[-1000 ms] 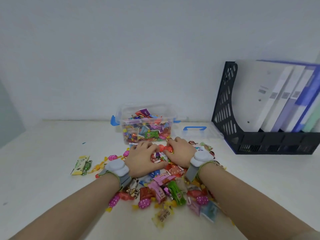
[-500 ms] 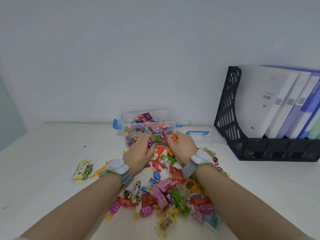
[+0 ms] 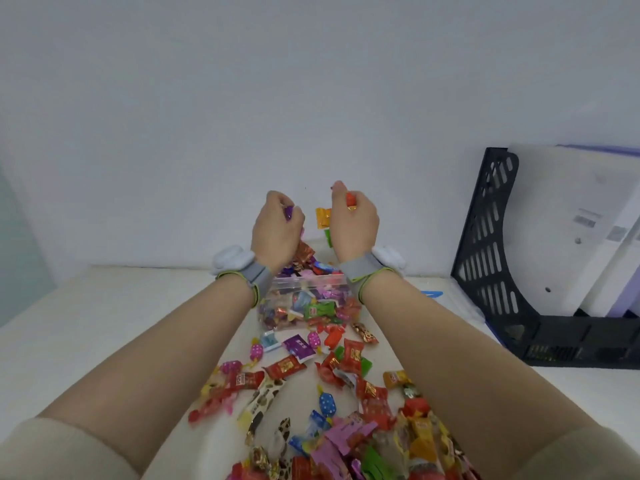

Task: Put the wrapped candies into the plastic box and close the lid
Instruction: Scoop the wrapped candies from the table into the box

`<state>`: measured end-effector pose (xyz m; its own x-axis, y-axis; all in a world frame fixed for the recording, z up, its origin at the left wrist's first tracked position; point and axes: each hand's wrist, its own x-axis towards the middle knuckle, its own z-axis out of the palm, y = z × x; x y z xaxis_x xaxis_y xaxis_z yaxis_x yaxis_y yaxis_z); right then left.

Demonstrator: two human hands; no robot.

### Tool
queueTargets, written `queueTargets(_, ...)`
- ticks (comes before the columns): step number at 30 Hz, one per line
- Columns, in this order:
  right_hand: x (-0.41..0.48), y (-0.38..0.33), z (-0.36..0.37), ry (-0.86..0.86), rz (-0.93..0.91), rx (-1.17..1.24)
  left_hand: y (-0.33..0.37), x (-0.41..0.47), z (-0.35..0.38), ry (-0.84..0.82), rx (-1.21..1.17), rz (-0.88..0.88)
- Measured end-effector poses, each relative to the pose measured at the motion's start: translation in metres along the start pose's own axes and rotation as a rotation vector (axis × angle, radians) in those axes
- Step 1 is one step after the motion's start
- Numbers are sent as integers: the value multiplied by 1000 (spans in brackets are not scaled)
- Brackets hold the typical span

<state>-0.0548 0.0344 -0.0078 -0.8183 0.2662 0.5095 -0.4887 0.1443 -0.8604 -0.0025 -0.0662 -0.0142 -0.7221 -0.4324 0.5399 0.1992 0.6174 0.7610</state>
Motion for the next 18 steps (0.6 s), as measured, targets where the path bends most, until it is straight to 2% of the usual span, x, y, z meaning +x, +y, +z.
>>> queueTargets(1, 7, 6, 6, -21, 60, -47, -8, 7, 2, -63, 90, -58)
queueTargets(3, 14, 25, 15, -183, 139, -266, -25, 14, 5, -207, 255, -139)
queueTargets(5, 13, 41, 19, -420, 143, -531, -36, 15, 8, -342, 343, -178)
queueTargets(8, 9, 45, 17, -650, 99, -714, -38, 14, 14, -447, 510, -148)
queueTargets(10, 9, 38, 13, -679, 56, -756, -33, 14, 15, -389, 654, -93)
queueTargets(13, 7, 29, 0, -664, 7, -771, -30, 12, 13, -302, 717, -15)
queueTargets(18, -5, 23, -20, -589, -115, -643, -31, -4, -2, -271, 536, 196)
